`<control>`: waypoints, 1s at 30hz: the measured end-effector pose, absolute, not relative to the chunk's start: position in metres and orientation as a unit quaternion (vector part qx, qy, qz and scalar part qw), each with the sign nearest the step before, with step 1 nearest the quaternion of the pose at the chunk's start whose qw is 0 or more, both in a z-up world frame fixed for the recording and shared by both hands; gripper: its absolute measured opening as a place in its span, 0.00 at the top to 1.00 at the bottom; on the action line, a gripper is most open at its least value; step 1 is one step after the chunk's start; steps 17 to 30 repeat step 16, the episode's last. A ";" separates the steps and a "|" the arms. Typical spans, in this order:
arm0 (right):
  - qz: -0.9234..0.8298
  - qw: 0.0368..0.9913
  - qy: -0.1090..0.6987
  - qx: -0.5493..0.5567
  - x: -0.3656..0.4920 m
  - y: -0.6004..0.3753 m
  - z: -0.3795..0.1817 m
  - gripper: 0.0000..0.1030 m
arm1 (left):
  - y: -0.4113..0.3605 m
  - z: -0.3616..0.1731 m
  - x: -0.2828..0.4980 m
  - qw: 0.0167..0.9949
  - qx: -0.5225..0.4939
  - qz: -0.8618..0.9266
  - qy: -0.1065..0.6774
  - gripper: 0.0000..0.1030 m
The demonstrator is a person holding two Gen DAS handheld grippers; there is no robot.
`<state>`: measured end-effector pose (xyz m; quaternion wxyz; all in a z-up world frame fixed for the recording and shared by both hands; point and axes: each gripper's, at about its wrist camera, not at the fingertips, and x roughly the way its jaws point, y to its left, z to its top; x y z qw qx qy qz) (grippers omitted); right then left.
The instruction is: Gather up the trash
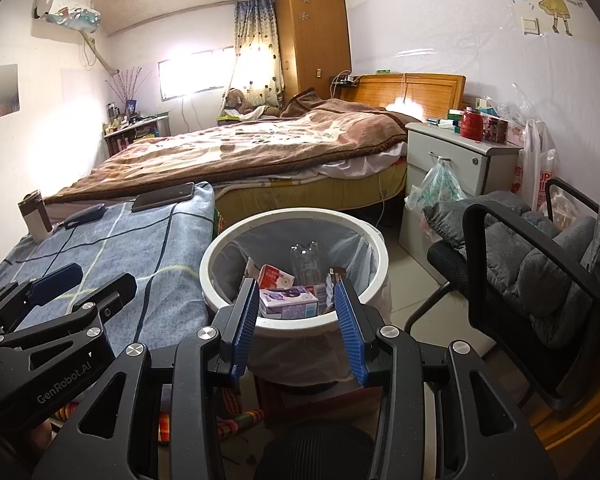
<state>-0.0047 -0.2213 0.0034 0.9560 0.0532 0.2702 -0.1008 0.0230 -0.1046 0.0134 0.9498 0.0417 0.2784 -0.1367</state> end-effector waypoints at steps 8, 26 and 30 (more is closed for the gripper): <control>-0.100 0.956 0.270 0.053 -0.004 -0.221 0.003 0.60 | -0.105 0.013 0.023 0.949 0.042 -0.138 0.279 0.34; -0.100 0.956 0.271 0.053 -0.004 -0.221 0.003 0.60 | -0.104 0.013 0.023 0.949 0.041 -0.138 0.281 0.34; -0.100 0.956 0.271 0.053 -0.004 -0.221 0.003 0.60 | -0.104 0.013 0.023 0.949 0.041 -0.138 0.281 0.34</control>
